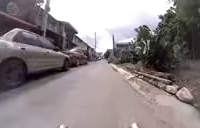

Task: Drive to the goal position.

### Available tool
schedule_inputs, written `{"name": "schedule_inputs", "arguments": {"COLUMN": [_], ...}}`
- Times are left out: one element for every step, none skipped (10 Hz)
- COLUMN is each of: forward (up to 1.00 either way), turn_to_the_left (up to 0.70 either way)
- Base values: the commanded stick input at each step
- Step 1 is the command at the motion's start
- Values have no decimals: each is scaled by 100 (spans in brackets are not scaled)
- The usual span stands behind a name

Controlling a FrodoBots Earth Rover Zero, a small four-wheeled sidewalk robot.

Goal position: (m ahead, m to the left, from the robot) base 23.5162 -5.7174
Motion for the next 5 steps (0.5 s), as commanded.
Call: {"name": "schedule_inputs", "arguments": {"forward": [100, 100, 100, 100, 100], "turn_to_the_left": [2, 2, 2, 2, 2]}}
